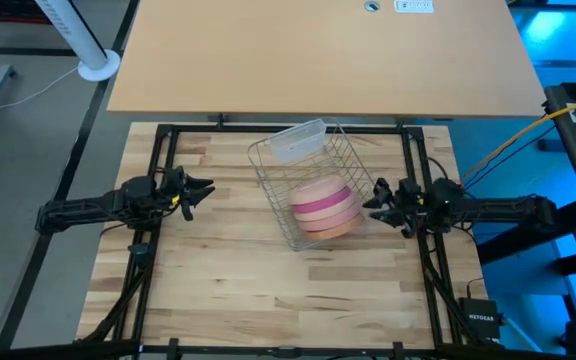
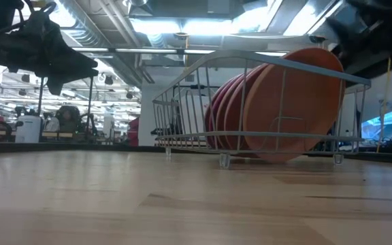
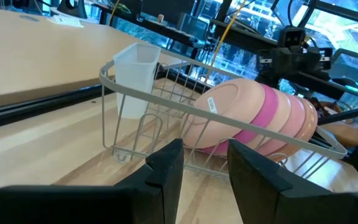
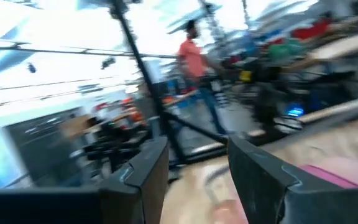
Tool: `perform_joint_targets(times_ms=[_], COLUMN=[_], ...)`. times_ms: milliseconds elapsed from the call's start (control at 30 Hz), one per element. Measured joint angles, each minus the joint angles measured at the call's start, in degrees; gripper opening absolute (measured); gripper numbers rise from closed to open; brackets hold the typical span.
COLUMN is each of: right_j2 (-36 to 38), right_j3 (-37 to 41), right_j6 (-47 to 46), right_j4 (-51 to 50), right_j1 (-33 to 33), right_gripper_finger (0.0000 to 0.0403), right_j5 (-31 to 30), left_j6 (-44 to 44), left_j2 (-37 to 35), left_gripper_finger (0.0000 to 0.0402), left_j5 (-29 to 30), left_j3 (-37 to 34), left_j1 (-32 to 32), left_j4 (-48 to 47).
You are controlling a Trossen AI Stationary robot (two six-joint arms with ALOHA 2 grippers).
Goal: Sort dishes
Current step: Return to Home Position
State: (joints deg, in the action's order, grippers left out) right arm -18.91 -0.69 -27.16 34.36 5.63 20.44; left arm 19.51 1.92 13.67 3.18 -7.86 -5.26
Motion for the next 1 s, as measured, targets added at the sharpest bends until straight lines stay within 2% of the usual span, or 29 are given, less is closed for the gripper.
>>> perform_joint_targets(times_ms=[100, 267, 333, 400, 567, 667, 833, 1000], right_j2=[3.0, 8.8, 11.1, 13.2, 16.1, 17.8, 18.8, 18.8], right_j3=[0.0, 0.1, 0.1, 0.2, 0.2, 0.2, 0.2, 0.2], right_j6=[-0.3, -7.7, -9.5, -8.5, -4.0, -2.7, 0.3, 3.4], right_j4=[0.2, 1.9, 3.1, 2.3, -5.1, -13.2, -27.3, -29.7], right_j1=[0.0, 0.0, 0.0, 0.0, 0.0, 0.0, 0.0, 0.0], right_gripper_finger=[0.017, 0.017, 0.017, 0.017, 0.017, 0.017, 0.017, 0.017], right_j5=[7.5, 27.8, 31.1, 28.6, 13.6, 7.2, 4.6, 5.0], left_j6=[0.0, 0.0, 0.0, 0.0, 0.0, 0.0, 0.0, 0.0], left_j2=[0.0, 0.0, 0.0, 0.0, 0.0, 0.0, 0.0, 0.0], left_gripper_finger=[0.0115, 0.0115, 0.0115, 0.0115, 0.0115, 0.0115, 0.0115, 0.0115], left_j5=[0.0, 0.0, 0.0, 0.0, 0.0, 0.0, 0.0, 0.0], left_j3=[0.0, 0.0, 0.0, 0.0, 0.0, 0.0, 0.0, 0.0], left_j1=[0.0, 0.0, 0.0, 0.0, 0.0, 0.0, 0.0, 0.0], left_j4=[0.0, 0.0, 0.0, 0.0, 0.0, 0.0, 0.0, 0.0])
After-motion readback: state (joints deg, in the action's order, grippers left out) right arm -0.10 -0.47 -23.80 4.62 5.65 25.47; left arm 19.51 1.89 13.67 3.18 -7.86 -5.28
